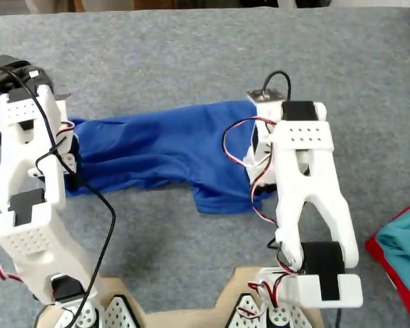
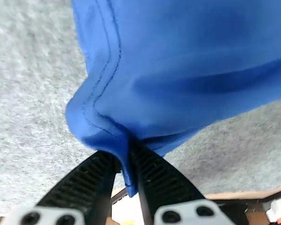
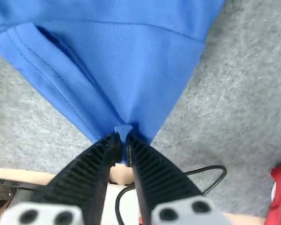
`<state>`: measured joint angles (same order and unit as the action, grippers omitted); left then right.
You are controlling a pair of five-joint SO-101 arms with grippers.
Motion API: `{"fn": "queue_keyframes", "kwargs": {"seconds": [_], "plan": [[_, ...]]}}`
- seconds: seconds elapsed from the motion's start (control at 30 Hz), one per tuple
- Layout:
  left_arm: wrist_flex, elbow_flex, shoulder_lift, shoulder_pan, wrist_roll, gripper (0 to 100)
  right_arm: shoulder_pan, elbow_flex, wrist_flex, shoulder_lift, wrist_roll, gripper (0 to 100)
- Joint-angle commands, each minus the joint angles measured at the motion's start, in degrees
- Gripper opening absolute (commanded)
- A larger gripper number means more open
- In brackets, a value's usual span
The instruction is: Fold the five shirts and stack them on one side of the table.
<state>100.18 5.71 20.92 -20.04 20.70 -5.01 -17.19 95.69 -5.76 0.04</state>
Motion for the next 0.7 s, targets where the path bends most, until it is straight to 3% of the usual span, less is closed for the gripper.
{"fn": "queue_keyframes", "kwargs": {"seconds": [0.0,0.27,0.5,0.67], "plan": [[0.53,-2.2,-0.57,-0.53,1.85,2,2.59,-0.57,-2.81,-2.95,0.53,0.5],[0.53,-3.43,-0.75,-0.7,2.11,2,7.43,-0.66,-3.87,-2.86,2.46,0.5],[0.0,-2.46,-0.66,-0.79,2.2,2,5.76,-3.12,-3.78,-2.86,2.99,1.5],[-0.26,0.53,-0.57,-3.43,-0.7,14,4.79,-4.97,-2.29,-3.38,4.66,16.4]]}}
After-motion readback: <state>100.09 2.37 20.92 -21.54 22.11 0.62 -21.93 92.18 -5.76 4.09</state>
